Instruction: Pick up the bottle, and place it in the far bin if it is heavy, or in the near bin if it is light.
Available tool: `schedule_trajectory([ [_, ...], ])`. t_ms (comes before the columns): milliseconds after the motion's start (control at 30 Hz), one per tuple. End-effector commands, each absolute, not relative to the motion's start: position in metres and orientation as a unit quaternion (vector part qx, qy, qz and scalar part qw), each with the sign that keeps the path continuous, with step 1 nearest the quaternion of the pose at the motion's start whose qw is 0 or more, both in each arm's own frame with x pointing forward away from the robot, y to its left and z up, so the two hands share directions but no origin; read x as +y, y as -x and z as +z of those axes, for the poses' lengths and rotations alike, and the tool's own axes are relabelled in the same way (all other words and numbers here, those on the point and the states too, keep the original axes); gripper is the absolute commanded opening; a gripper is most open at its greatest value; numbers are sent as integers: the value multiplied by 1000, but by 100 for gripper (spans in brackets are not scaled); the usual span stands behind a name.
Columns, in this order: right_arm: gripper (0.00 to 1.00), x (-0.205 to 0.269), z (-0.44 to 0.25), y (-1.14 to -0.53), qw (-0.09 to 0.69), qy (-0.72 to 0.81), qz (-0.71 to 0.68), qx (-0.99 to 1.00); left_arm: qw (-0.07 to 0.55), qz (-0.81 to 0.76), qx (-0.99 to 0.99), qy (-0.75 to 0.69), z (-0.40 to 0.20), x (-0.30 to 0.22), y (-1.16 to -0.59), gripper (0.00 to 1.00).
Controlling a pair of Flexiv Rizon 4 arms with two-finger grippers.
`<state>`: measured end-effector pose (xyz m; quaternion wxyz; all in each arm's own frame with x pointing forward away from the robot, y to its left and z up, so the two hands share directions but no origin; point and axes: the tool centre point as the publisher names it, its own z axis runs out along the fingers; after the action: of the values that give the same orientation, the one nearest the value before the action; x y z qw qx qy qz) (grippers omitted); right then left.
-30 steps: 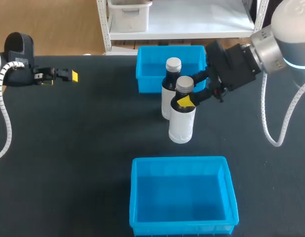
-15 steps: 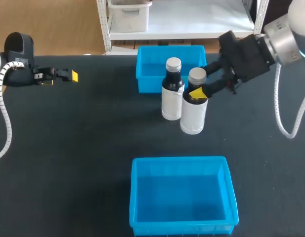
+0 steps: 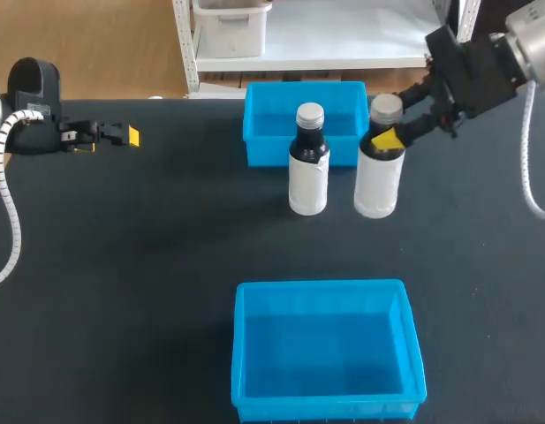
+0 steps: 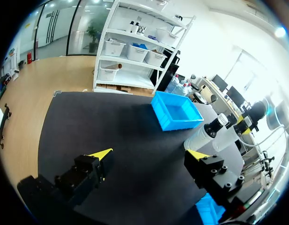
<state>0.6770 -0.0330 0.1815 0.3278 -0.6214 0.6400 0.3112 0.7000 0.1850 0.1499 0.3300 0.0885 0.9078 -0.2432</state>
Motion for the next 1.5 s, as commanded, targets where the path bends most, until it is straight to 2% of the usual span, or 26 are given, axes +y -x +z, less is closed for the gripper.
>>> schedule_trajectory([
  [33, 0, -42, 188, -682, 328, 620, 310, 642, 330, -243, 908, -89, 150, 185, -700, 100],
  [667, 0, -60, 189, -695, 340, 602, 298, 659, 330, -243, 908, -89, 150, 185, -700, 100],
  [1067, 0, -57, 211, -756, 341, 593, 311, 660, 330, -243, 908, -89, 150, 185, -700, 100],
  [1500, 0, -28, 235, -823, 357, 613, 274, 649, 330, -243, 908, -89, 150, 185, -700, 100],
])
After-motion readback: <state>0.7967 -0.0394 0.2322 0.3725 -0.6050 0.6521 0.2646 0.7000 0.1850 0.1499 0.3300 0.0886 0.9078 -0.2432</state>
